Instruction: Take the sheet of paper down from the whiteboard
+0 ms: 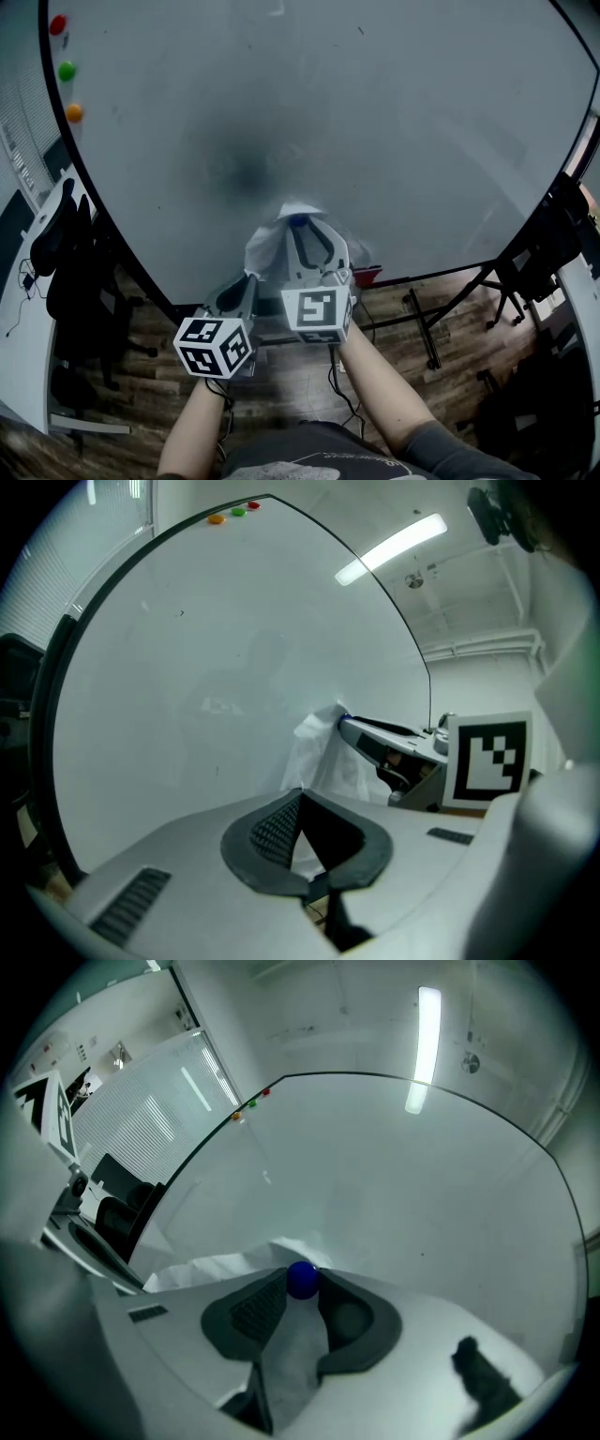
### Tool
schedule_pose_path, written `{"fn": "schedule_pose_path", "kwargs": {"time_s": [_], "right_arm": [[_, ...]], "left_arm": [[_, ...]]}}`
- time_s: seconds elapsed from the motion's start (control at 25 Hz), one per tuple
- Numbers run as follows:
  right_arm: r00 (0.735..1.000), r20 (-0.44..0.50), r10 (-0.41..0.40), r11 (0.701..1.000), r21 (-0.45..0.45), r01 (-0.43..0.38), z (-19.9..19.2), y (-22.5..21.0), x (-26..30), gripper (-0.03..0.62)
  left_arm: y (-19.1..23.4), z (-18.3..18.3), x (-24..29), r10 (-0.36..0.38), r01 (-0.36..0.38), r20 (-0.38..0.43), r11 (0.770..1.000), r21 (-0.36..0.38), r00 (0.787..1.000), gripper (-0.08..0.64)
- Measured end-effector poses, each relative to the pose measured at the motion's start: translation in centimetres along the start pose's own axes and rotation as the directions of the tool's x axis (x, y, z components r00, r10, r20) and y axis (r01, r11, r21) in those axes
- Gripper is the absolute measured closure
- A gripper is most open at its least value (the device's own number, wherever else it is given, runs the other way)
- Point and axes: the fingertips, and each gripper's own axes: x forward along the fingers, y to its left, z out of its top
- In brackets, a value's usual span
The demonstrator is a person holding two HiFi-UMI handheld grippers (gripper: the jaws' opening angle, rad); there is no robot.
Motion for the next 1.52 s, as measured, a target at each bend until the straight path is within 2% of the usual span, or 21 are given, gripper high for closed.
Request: {"fn": "schedule_pose_path", "kwargs": {"time_s": [0.36, 0.72, 0.88, 1.08, 1.36, 1.52], "right_arm": [[0.999, -0.034, -0.038, 0.997, 0.061, 0.040, -1.8, -0.1, -3.8, 0.480], [0.994, -0.013, -0.106, 0.986, 0.130, 0.107, -1.5, 0.4, -8.9, 0.480], [0.988, -0.057, -0.145, 0.980, 0.129, 0.151, -1.7, 0.9, -11.0, 0.480], [0.979, -0.083, -0.186, 0.972, 0.130, 0.196, -1.6, 2.3, -13.6, 0.480], [0.959, -0.147, -0.242, 0.956, 0.135, 0.262, -1.2, 5.5, -16.7, 0.480], [0.945, -0.180, -0.273, 0.950, 0.106, 0.295, -0.9, 7.2, -18.8, 0.480]], "left_arm": [[1.5, -1.7, -1.6, 0.039, -0.036, -0.054, 0.998, 0.050, 0.998, 0.548], [2.0, -3.6, -5.9, 0.018, -0.018, -0.075, 1.000, 0.002, 0.997, 0.548], [2.3, -4.0, -8.2, 0.016, -0.011, -0.092, 0.998, 0.055, 0.996, 0.548], [1.9, -5.4, -10.7, -0.018, 0.031, -0.127, 0.995, 0.098, 0.992, 0.548], [2.0, -6.7, -14.1, -0.104, 0.122, -0.161, 0.986, 0.110, 0.981, 0.548], [1.6, -7.3, -15.9, -0.156, 0.179, -0.176, 0.976, 0.123, 0.972, 0.548]]}}
